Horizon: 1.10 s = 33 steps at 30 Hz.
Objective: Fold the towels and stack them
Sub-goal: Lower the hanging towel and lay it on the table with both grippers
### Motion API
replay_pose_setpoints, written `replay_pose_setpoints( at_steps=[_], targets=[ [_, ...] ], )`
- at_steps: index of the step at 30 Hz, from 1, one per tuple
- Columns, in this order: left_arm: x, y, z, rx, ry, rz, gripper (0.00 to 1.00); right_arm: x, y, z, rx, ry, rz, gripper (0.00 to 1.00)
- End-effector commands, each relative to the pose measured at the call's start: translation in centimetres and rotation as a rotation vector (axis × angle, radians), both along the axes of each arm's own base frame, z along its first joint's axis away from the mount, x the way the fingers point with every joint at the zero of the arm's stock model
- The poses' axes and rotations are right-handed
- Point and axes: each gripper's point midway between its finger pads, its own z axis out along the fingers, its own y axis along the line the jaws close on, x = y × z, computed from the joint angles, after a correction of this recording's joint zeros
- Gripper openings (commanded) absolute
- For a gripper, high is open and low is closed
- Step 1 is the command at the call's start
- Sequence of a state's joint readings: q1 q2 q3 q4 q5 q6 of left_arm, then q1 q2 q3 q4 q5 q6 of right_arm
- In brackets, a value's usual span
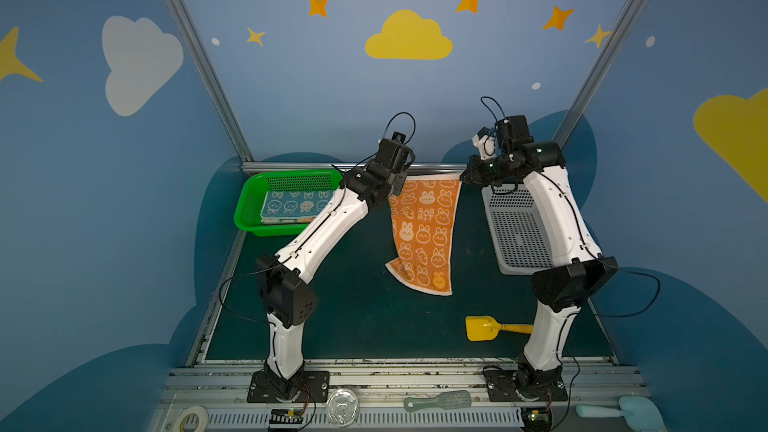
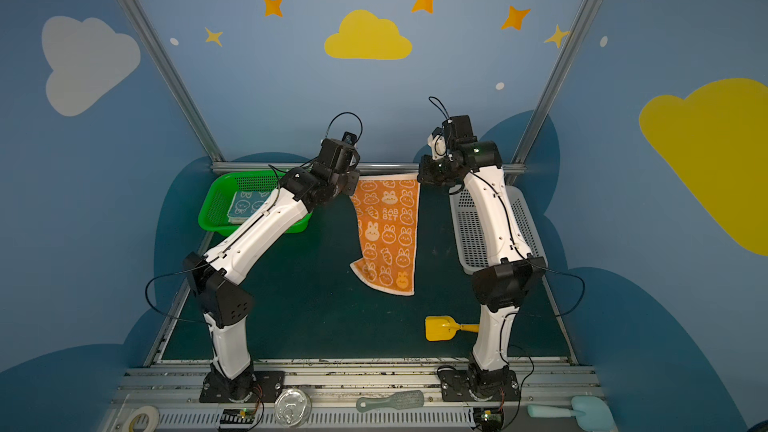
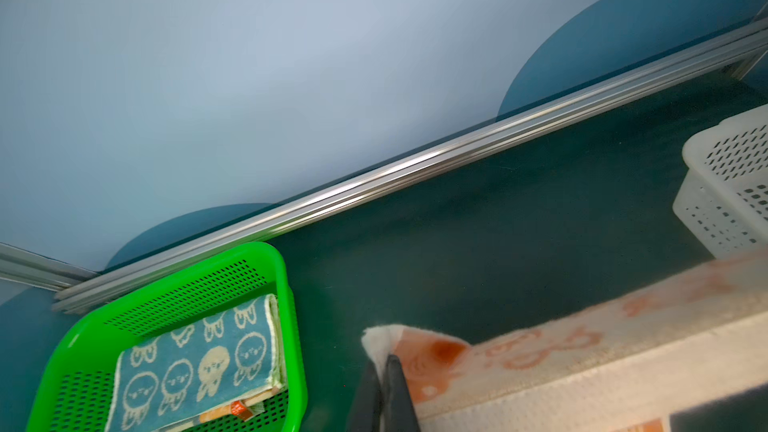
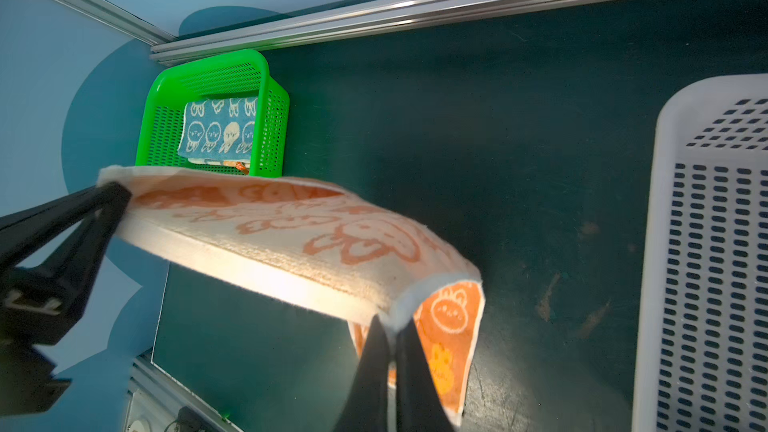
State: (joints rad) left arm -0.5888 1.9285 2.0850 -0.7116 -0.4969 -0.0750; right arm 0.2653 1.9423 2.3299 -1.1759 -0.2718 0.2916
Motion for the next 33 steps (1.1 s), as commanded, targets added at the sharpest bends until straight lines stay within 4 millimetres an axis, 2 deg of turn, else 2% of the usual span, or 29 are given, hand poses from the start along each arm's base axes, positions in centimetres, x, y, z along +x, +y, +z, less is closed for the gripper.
replay_pose_setpoints(
  at_steps=[1, 5, 9, 13, 15, 17, 19, 21, 25, 30, 33],
  targets=[
    [0.2, 4.1, 0.6, -0.012, 0.020, 0.115, 0.03, -0.1, -4.1, 1.2, -0.098, -0.034, -0.126, 0.00],
    [-0.8, 4.1, -1.8, -0.026, 0.087, 0.114, 0.03, -1.1, -3.4, -0.6, -0.093, 0.014, -0.097, 0.00],
    [-2.3, 5.2, -2.1, -0.022, 0.089, 0.128, 0.03, -2.3, -2.5, -1.5, -0.086, 0.033, -0.076, 0.00],
    [-4.6, 7.2, 0.5, -0.023, 0.047, 0.156, 0.03, -3.7, -2.0, -0.2, -0.085, 0.003, -0.053, 0.00],
    [-6.2, 8.0, 2.7, -0.066, 0.010, 0.157, 0.03, -4.1, -2.1, 0.6, -0.076, -0.018, -0.061, 0.00],
    [-7.3, 8.3, 4.1, -0.112, -0.026, 0.147, 0.03, -4.0, -2.3, 0.8, -0.081, -0.031, -0.070, 0.00],
    [-7.6, 8.3, 4.5, -0.134, -0.035, 0.141, 0.03, -3.5, -2.6, 0.5, -0.083, -0.030, -0.082, 0.00],
    [-6.6, 7.9, 3.6, -0.120, -0.027, 0.138, 0.03, -2.1, -2.6, -0.6, -0.084, -0.014, -0.093, 0.00],
    [-2.9, 6.1, -0.4, -0.088, 0.049, 0.120, 0.03, 1.1, -2.3, -3.9, -0.095, 0.046, -0.104, 0.00],
    [3.5, 4.7, -6.5, -0.027, 0.121, 0.133, 0.03, 5.3, -2.5, -8.9, -0.142, 0.109, -0.142, 0.00],
    [7.2, 4.3, -9.0, 0.011, 0.133, 0.149, 0.03, 7.6, -2.4, -11.4, -0.132, 0.139, -0.155, 0.00]
  ],
)
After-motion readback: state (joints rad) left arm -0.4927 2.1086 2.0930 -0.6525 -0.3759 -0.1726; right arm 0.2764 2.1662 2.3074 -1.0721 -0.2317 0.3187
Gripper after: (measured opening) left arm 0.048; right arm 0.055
